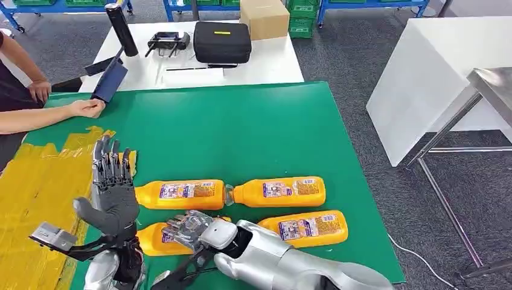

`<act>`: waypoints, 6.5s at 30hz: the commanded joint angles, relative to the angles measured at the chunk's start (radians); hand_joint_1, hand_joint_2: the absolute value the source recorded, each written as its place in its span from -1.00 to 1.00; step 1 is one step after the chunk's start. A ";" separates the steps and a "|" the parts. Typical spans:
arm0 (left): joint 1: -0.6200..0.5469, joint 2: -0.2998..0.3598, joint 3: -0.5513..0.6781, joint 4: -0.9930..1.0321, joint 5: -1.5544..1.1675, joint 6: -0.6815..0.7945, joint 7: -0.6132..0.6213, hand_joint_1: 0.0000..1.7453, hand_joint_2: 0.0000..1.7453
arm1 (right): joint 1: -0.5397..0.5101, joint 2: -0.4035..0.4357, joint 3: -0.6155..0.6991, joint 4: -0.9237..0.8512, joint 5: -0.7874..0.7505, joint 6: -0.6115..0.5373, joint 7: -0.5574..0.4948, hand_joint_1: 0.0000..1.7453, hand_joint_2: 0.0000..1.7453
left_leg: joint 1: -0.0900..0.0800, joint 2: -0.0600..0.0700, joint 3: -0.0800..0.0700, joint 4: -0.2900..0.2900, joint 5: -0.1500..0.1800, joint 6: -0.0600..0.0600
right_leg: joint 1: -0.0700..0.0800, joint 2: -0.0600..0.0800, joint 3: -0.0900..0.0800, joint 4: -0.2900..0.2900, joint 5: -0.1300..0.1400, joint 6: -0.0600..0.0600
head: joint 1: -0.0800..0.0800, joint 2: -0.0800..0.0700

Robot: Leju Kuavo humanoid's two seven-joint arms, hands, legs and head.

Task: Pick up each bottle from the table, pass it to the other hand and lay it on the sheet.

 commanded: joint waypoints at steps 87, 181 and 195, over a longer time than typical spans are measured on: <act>0.147 0.230 -0.163 0.099 0.283 -0.383 0.263 -1.00 1.00 | 0.483 -0.199 -0.653 -0.583 -0.575 -0.196 -0.389 1.00 1.00 | 0.005 -0.001 0.002 0.001 -0.020 -0.001 | 0.006 0.002 0.018 0.000 -0.017 0.000 | 0.005 0.000; -0.381 0.570 0.049 0.336 -1.385 0.394 0.667 1.00 1.00 | 0.215 -0.286 -0.727 -0.473 -0.525 -0.214 -0.269 -1.00 1.00 | 0.008 -0.006 -0.008 0.001 -0.010 -0.004 | 0.008 -0.003 0.009 0.001 -0.010 -0.002 | 0.005 0.000; -0.748 0.345 -0.226 1.165 -1.484 0.276 0.622 1.00 1.00 | -0.113 -0.012 -0.537 0.053 -0.427 -0.156 -0.142 -1.00 1.00 | 0.008 -0.008 -0.011 0.002 -0.006 -0.004 | 0.008 -0.005 0.006 0.002 -0.009 0.000 | 0.005 0.000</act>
